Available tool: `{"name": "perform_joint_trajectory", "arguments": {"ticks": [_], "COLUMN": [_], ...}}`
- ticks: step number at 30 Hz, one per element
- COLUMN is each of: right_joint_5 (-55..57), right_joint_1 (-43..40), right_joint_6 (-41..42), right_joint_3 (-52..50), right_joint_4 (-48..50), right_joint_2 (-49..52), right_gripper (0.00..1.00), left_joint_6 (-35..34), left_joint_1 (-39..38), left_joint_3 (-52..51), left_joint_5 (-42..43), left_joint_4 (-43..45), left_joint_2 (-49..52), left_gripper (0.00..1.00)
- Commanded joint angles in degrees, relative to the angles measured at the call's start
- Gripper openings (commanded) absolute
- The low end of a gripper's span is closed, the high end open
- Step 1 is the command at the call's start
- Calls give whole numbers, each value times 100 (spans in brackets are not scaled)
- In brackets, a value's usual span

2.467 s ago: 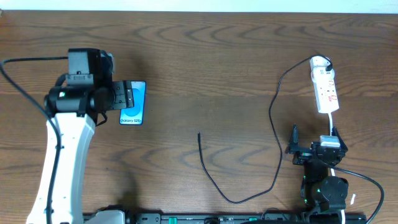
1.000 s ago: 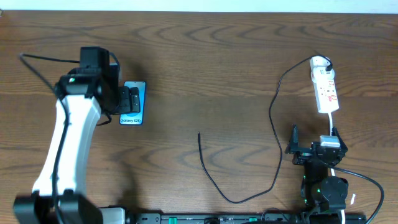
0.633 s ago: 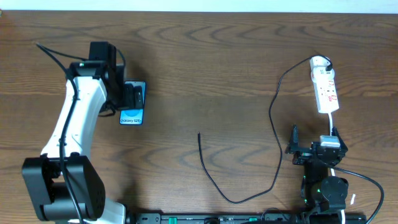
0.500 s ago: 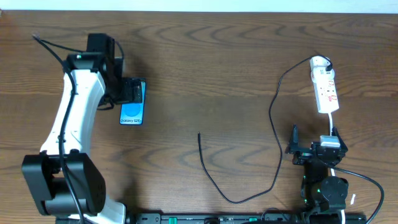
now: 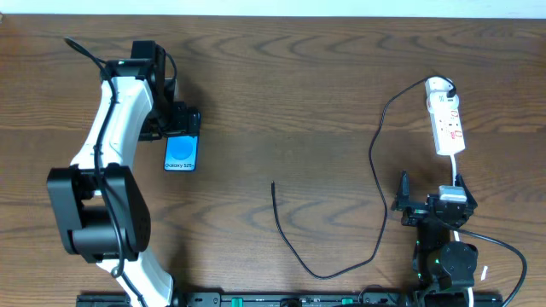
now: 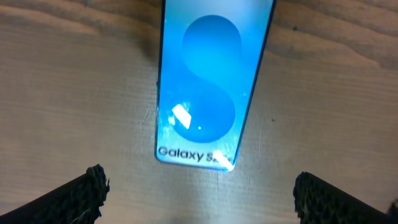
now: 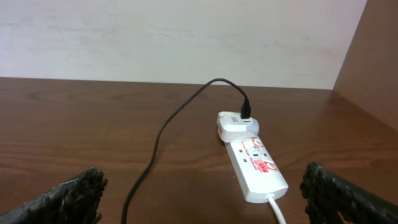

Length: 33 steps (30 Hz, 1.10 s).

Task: Plug charger to phone and switch on socket
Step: 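Raise the left arm and move the left gripper over the phone, then lower the open left gripper down onto the phone's top edge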

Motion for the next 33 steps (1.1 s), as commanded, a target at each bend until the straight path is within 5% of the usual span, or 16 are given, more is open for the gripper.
{"name": "perform_joint_trajectory", "arguments": {"ticks": [1,33], "right_joint_5": [24,24], "right_joint_1": [39,39], "right_joint_6": [72,72], "right_joint_3": [-9,-9], "right_joint_4": [-24,-24], "right_joint_2": [-42,-42], "right_gripper": [99,99], "left_joint_6": [74,44], "left_joint_1": [-17,-17], "left_joint_3": [74,-173], "left_joint_5": [-48,-7], "left_joint_4": [103,557], "left_joint_2": [103,214], "left_gripper": [97,97]}}
